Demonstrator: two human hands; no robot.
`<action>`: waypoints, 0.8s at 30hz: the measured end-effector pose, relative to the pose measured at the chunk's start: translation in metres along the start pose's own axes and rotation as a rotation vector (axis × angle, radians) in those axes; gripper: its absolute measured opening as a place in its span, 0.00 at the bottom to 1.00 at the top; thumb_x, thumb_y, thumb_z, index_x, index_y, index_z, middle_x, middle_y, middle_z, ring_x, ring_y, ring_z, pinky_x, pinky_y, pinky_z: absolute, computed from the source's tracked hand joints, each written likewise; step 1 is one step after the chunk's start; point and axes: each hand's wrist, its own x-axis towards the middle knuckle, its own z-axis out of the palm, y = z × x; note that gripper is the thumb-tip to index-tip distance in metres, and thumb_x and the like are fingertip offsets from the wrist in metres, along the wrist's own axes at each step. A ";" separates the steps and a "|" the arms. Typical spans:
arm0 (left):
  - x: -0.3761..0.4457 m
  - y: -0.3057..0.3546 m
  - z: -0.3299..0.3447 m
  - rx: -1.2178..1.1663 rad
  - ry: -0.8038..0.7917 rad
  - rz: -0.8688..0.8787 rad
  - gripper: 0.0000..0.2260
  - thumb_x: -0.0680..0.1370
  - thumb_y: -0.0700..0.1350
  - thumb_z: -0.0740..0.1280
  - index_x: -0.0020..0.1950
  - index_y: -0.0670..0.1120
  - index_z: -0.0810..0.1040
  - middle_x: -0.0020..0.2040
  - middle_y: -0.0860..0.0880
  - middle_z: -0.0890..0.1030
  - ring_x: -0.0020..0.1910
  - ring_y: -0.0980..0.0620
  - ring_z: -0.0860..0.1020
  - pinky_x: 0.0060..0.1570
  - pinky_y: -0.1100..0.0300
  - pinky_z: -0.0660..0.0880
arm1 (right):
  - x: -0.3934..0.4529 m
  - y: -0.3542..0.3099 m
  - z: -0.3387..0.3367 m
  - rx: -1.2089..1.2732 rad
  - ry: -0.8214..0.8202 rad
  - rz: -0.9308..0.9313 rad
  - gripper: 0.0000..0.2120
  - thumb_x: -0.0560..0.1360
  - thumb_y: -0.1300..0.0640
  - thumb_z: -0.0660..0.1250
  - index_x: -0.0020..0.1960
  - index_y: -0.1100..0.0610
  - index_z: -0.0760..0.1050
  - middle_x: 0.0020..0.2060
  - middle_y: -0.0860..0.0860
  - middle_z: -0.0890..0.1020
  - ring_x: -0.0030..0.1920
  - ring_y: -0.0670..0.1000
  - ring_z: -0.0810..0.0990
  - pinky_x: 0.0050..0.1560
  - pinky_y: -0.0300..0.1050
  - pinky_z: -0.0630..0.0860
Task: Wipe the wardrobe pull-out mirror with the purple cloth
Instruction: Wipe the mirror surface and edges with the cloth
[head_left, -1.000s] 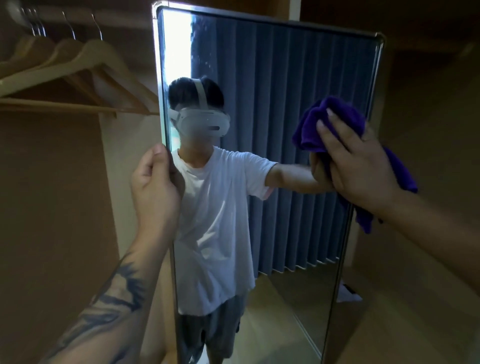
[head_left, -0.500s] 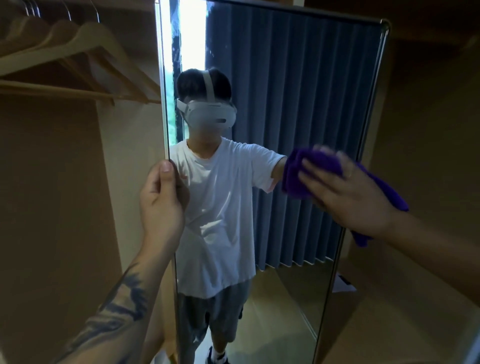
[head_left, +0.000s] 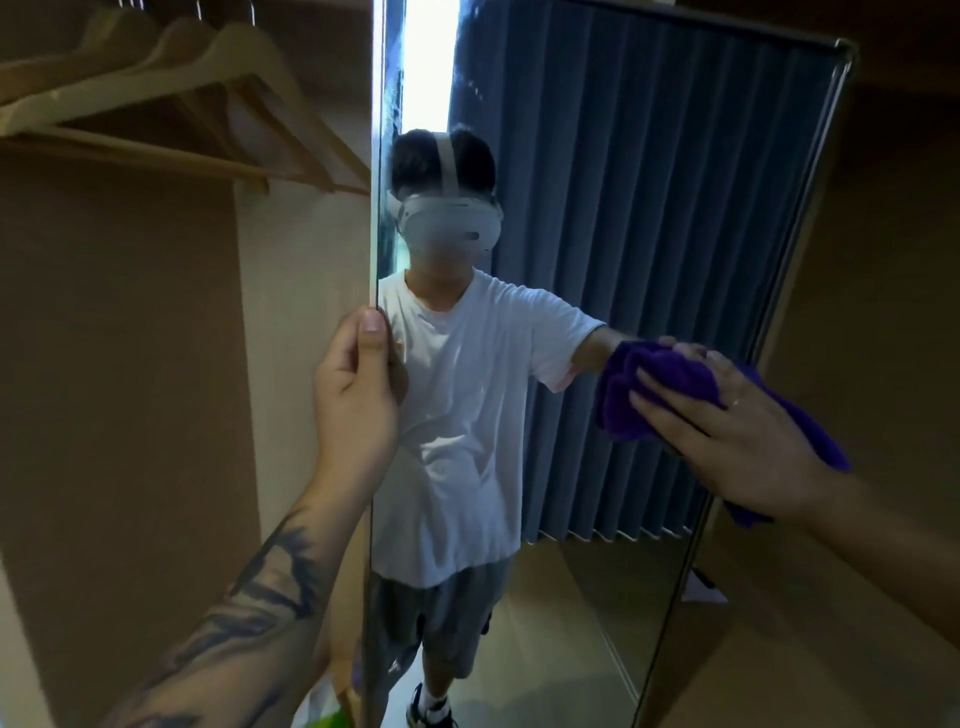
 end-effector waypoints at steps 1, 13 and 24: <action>-0.001 0.001 0.000 -0.007 -0.006 0.000 0.17 0.88 0.52 0.59 0.46 0.44 0.74 0.37 0.48 0.70 0.35 0.50 0.68 0.32 0.62 0.67 | -0.004 0.004 -0.009 0.022 -0.015 0.005 0.19 0.86 0.45 0.61 0.76 0.38 0.69 0.75 0.36 0.72 0.76 0.40 0.69 0.76 0.45 0.69; 0.001 -0.004 -0.002 0.014 -0.006 0.030 0.17 0.88 0.55 0.59 0.40 0.52 0.71 0.33 0.56 0.69 0.32 0.57 0.67 0.32 0.61 0.65 | 0.007 0.012 -0.009 -0.056 0.087 0.268 0.33 0.81 0.49 0.55 0.83 0.58 0.51 0.80 0.64 0.60 0.77 0.75 0.59 0.70 0.78 0.64; 0.005 -0.010 -0.003 -0.077 -0.019 0.011 0.16 0.85 0.60 0.62 0.41 0.55 0.74 0.34 0.54 0.69 0.32 0.56 0.66 0.32 0.58 0.64 | 0.075 0.039 -0.047 0.012 0.340 0.717 0.30 0.83 0.58 0.53 0.84 0.57 0.51 0.83 0.59 0.53 0.81 0.68 0.55 0.81 0.62 0.55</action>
